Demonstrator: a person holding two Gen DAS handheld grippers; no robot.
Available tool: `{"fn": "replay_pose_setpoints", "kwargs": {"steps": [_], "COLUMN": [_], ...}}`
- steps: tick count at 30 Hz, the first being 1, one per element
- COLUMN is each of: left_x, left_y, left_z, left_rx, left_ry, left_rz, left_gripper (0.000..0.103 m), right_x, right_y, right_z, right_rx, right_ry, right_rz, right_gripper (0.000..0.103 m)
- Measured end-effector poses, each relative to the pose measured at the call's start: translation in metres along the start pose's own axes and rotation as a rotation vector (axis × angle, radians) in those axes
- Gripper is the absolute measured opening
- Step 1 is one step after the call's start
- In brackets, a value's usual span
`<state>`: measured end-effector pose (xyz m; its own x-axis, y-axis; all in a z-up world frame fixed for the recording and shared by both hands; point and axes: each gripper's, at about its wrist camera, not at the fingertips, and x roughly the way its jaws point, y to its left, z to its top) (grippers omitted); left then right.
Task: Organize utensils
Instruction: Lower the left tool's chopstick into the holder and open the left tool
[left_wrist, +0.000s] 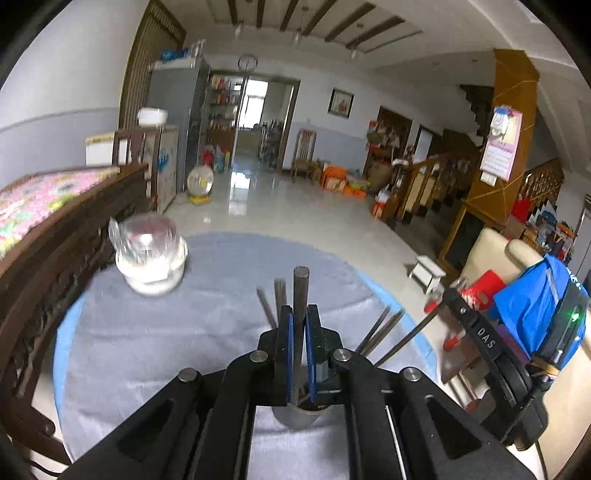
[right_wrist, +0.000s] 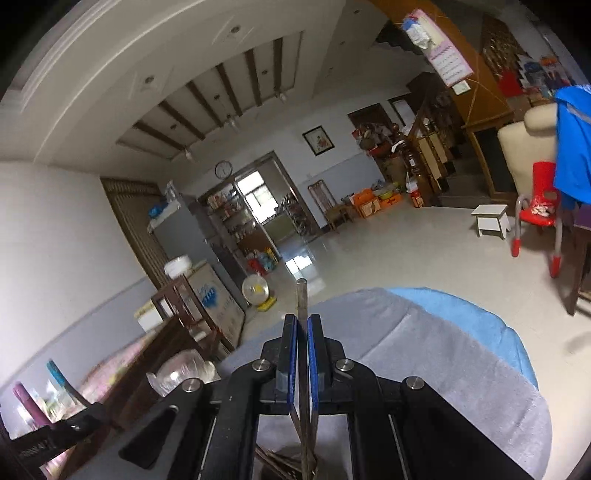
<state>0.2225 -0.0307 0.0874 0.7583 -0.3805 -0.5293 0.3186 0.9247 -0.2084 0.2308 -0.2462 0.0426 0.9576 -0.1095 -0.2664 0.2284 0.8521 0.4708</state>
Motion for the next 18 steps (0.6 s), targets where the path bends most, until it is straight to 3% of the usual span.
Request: {"fn": "replay_pose_setpoints", "kwargs": {"steps": [7, 8, 10, 12, 18], "left_x": [0.009, 0.008, 0.003, -0.003, -0.019], "left_y": [0.002, 0.001, 0.000, 0.000, 0.006], "left_z": [-0.018, -0.019, -0.024, -0.029, -0.042], "left_rx": [0.029, 0.044, 0.067, 0.086, 0.138], "left_ry": [0.073, 0.080, 0.083, 0.073, 0.090], "left_rz": [0.016, 0.017, 0.016, 0.024, 0.040], "left_gripper": [0.009, 0.012, 0.038, 0.051, 0.061], "right_x": [0.007, 0.008, 0.008, 0.008, 0.007], "right_y": [0.008, 0.010, 0.012, 0.012, -0.003], "right_z": [-0.014, -0.016, -0.019, -0.022, -0.031], "right_rx": [-0.071, -0.080, -0.095, -0.095, -0.020], "right_ry": [0.098, 0.116, 0.136, 0.174, 0.279], "right_rz": [0.055, 0.066, 0.073, 0.101, 0.172], "right_gripper": [0.009, 0.009, 0.009, 0.010, 0.015]}}
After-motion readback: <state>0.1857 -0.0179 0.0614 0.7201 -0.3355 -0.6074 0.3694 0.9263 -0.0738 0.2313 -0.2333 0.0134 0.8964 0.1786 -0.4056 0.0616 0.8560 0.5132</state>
